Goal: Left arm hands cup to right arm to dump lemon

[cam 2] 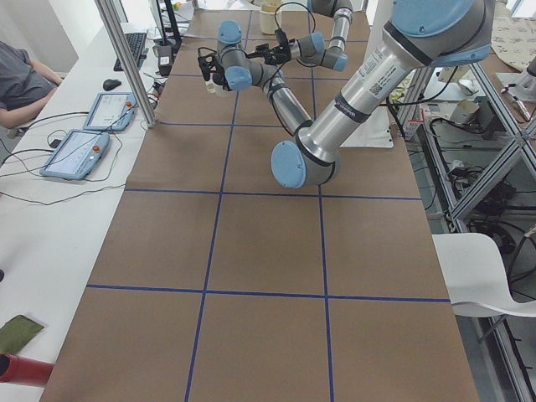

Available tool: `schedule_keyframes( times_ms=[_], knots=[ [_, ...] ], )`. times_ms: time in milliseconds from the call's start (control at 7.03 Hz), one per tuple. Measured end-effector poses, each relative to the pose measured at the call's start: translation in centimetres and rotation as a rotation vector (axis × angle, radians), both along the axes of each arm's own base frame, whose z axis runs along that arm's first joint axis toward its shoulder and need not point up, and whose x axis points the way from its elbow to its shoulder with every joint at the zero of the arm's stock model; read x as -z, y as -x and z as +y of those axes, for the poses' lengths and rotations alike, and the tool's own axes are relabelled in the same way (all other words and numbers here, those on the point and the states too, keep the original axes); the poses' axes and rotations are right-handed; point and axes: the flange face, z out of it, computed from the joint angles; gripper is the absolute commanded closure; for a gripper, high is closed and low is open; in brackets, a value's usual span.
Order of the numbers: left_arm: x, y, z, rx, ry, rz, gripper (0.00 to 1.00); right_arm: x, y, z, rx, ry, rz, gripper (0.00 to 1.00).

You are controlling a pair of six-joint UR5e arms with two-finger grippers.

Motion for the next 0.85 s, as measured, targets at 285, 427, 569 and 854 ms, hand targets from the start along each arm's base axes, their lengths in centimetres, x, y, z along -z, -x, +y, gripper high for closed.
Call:
schedule_keyframes(
  times_ms=[285, 427, 569, 854],
  knots=[
    [-3.5, 1.7, -1.2, 0.002, -0.026, -0.05, 1.0, -1.6, -2.9, -4.4, 0.009, 0.034, -0.01, 0.0],
    [-5.8, 2.9, -1.8, 0.001, -0.043, -0.082, 1.0, -2.4, -4.5, -7.2, 0.023, 0.083, 0.0, 0.0],
    [-8.1, 4.0, -2.2, -0.002, -0.06, -0.114, 1.0, -3.3, -6.2, -10.0, 0.044, 0.147, 0.018, 0.0],
    [-13.5, 6.6, -2.0, -0.026, -0.105, -0.183, 1.0, -5.6, -9.9, -14.9, 0.123, 0.311, 0.075, 0.0]
  ],
)
